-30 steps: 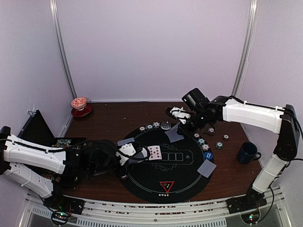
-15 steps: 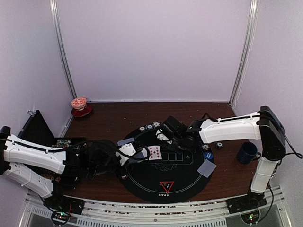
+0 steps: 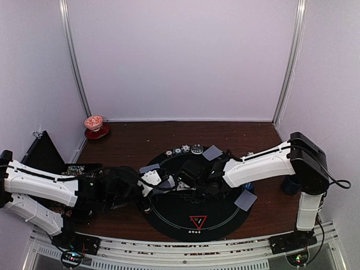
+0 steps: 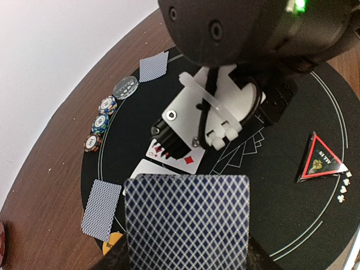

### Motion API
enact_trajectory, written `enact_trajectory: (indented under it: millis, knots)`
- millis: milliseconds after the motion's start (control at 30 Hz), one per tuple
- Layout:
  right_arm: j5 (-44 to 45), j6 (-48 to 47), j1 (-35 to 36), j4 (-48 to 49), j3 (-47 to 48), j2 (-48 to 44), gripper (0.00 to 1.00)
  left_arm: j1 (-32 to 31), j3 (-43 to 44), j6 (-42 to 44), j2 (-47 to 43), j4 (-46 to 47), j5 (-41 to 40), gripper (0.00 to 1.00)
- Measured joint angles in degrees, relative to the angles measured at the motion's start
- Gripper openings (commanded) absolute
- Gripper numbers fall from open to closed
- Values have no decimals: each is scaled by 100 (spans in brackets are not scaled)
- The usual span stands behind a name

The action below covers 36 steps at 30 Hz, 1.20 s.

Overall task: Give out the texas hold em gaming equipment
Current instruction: Flop the poker card in the community card area.

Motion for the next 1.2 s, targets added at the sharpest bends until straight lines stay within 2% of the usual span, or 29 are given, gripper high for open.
enact_trajectory:
  millis: [67, 200, 467, 600, 933, 1200]
  knots:
    - [-66, -24, 20, 4, -2, 31, 0, 0, 0, 2, -2, -2, 0, 54]
    - [-162, -66, 17, 28, -24, 85, 6, 0, 0, 0, -2, -2, 0, 54]
    - [-330, -118, 17, 44, -31, 216, 9, 0, 0, 2, -4, -2, 0, 54]
    - [-400, -140, 17, 46, -31, 216, 20, 0, 0, 0, -4, -2, 0, 53]
    - [-608, -164, 39, 44, -31, 219, 26, 0, 0, 2, -4, -2, 0, 54]
    - [-605, -181, 55, 66, -28, 216, 37, 0, 0, 0, -4, -2, 0, 54]
